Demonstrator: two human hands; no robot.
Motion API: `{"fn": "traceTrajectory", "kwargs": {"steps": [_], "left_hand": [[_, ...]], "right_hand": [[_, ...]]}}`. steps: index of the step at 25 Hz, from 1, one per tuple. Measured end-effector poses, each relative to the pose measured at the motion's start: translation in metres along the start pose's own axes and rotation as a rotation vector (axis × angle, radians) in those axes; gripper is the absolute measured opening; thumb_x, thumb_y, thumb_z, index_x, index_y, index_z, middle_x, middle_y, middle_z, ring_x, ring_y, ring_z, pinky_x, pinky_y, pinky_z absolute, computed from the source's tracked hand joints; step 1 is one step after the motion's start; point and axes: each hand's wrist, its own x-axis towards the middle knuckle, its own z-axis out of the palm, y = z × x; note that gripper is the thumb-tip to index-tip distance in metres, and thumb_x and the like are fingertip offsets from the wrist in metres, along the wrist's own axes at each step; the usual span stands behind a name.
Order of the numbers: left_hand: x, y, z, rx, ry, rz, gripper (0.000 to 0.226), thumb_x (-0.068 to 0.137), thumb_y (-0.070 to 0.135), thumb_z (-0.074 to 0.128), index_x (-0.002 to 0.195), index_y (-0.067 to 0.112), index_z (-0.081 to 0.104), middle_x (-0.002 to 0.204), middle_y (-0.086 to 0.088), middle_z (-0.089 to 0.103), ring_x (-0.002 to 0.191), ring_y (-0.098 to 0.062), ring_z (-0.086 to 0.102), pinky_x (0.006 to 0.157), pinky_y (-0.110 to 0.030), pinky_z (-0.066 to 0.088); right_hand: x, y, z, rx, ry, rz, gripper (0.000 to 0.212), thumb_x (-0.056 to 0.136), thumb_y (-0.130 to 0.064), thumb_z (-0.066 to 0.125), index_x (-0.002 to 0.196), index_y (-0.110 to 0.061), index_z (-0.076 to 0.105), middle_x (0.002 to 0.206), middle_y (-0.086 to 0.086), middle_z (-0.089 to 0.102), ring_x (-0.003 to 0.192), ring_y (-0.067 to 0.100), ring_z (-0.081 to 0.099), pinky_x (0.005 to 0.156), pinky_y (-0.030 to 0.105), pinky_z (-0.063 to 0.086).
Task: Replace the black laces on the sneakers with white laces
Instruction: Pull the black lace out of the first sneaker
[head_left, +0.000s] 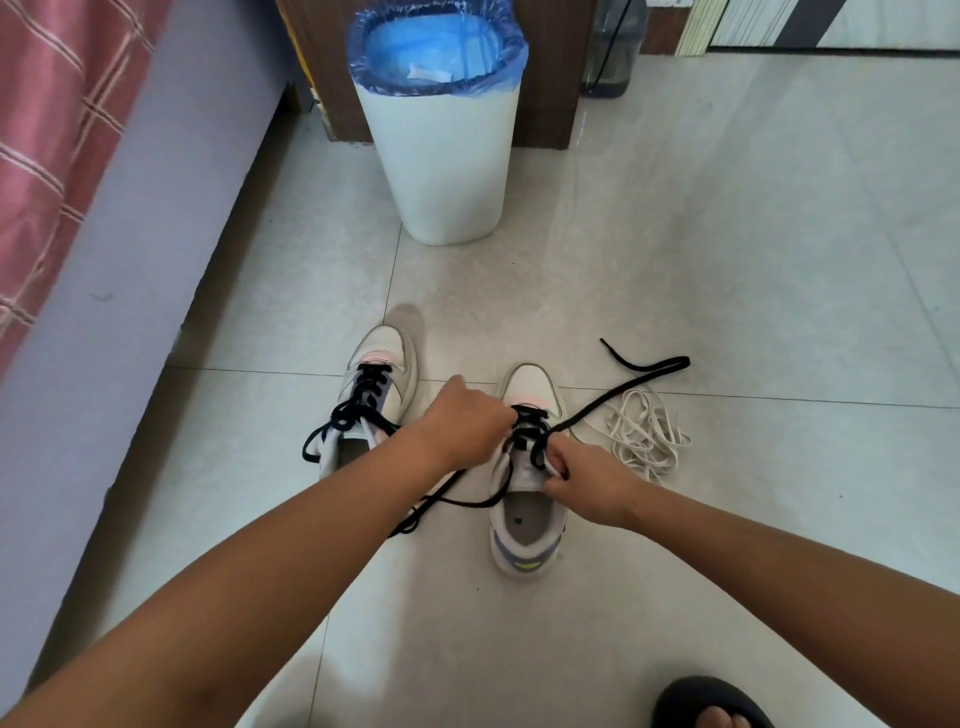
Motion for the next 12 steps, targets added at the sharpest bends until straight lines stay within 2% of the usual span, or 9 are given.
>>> {"fn": "traceTrajectory", "kwargs": {"steps": [1, 3, 5, 8, 10, 12], "left_hand": [[0.002, -0.006, -0.002, 0.09, 0.024, 0.022, 0.017, 0.097, 0.021, 0.04, 0.102, 0.017, 0.056, 0.1, 0.001, 0.065, 0.096, -0.023, 0.062, 0.079, -0.033, 0.032], [0.004, -0.027, -0.009, 0.093, -0.004, -0.093, 0.022, 0.098, 0.024, 0.038, 0.101, 0.014, 0.057, 0.102, -0.002, 0.065, 0.097, -0.025, 0.062, 0.077, -0.032, 0.035], [0.0, -0.036, -0.007, -0.124, -0.06, -0.237, 0.03, 0.098, 0.037, 0.04, 0.098, 0.014, 0.059, 0.102, -0.003, 0.065, 0.096, -0.024, 0.061, 0.075, -0.03, 0.039], [-0.01, -0.007, 0.004, -0.777, -0.219, -0.32, 0.038, 0.095, 0.045, 0.048, 0.083, 0.011, 0.062, 0.087, -0.003, 0.066, 0.08, -0.02, 0.063, 0.074, -0.031, 0.048], [-0.011, 0.014, 0.009, -0.905, -0.243, -0.311, 0.03, 0.092, 0.035, 0.057, 0.075, 0.01, 0.059, 0.077, -0.006, 0.061, 0.069, -0.019, 0.059, 0.068, -0.029, 0.047], [-0.006, 0.018, 0.01, -0.867, -0.233, -0.313, 0.024, 0.088, 0.026, 0.062, 0.071, 0.009, 0.059, 0.076, -0.01, 0.06, 0.07, -0.02, 0.057, 0.066, -0.029, 0.044]], "right_hand": [[-0.001, 0.0, -0.001, -0.028, -0.011, -0.002, 0.031, 0.085, -0.018, 0.052, 0.069, -0.024, 0.027, 0.071, -0.001, 0.044, 0.07, 0.022, 0.043, 0.062, 0.033, 0.032], [-0.004, 0.0, 0.001, -0.072, -0.021, 0.0, 0.031, 0.085, -0.02, 0.052, 0.068, -0.025, 0.026, 0.071, -0.002, 0.044, 0.071, 0.022, 0.044, 0.06, 0.033, 0.031], [-0.006, 0.001, 0.002, -0.084, -0.017, 0.007, 0.031, 0.085, -0.021, 0.051, 0.068, -0.026, 0.026, 0.074, -0.001, 0.047, 0.072, 0.022, 0.044, 0.059, 0.032, 0.031], [-0.006, -0.001, 0.003, -0.082, -0.013, 0.015, 0.03, 0.085, -0.022, 0.051, 0.069, -0.027, 0.026, 0.079, 0.001, 0.05, 0.073, 0.022, 0.047, 0.062, 0.032, 0.033], [-0.006, -0.002, 0.003, -0.089, -0.014, 0.022, 0.03, 0.085, -0.022, 0.052, 0.069, -0.027, 0.026, 0.078, 0.0, 0.05, 0.073, 0.022, 0.047, 0.061, 0.033, 0.033], [-0.006, -0.003, 0.004, -0.08, -0.019, 0.026, 0.031, 0.085, -0.022, 0.052, 0.069, -0.026, 0.025, 0.074, -0.001, 0.047, 0.071, 0.022, 0.046, 0.061, 0.033, 0.033]]}}
